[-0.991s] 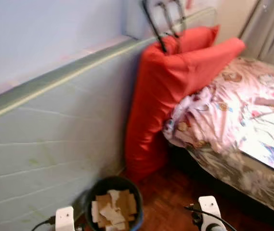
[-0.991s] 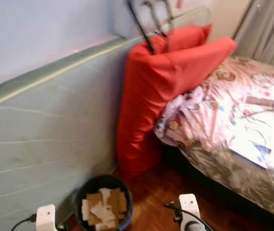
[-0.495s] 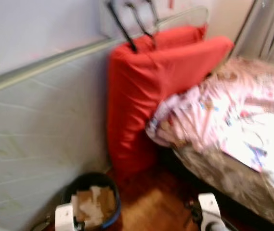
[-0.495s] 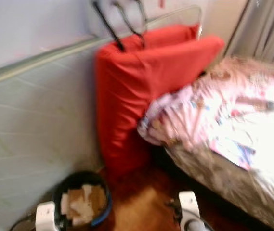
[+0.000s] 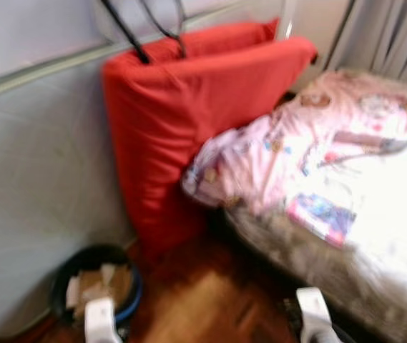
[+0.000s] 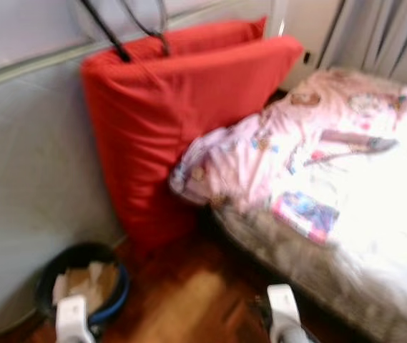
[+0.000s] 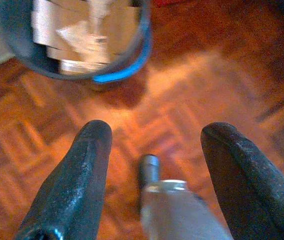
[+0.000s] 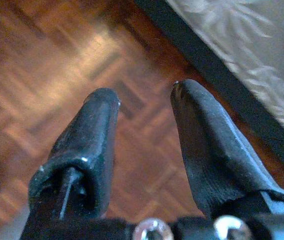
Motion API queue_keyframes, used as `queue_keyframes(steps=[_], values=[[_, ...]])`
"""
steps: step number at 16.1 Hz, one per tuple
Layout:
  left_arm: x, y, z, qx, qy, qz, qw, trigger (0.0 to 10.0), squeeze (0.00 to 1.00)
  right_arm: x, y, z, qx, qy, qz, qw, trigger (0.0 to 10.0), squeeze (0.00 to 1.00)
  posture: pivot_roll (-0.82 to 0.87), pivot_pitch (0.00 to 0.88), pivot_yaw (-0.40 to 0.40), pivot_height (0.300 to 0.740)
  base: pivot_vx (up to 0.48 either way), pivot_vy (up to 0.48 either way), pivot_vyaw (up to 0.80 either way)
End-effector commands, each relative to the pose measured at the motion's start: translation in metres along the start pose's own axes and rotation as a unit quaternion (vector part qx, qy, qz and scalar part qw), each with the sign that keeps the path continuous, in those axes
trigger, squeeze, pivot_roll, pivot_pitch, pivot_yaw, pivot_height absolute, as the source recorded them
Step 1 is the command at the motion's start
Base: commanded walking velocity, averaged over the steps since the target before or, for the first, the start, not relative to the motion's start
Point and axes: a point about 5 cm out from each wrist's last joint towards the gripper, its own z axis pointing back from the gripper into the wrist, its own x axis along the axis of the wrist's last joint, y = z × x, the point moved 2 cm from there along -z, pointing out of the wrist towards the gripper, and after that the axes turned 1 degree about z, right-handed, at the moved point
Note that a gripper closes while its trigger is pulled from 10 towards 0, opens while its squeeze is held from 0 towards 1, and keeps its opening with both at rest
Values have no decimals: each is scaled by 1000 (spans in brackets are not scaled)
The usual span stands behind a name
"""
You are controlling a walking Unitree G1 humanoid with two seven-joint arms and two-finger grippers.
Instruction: Clean up the room
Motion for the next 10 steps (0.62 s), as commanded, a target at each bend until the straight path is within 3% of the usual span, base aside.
queue_keyframes(steps=[1,10], values=[[-14,24,3,-42,65,-66,995,10000,0,-21,7,4,29,43,-126,991,10000,0,-62,0,0,740,0,0,0],[-14,23,3,-41,63,-68,995,10000,0,-22,6,4,15,42,-144,989,10000,0,-84,0,-8,740,0,0,0]])
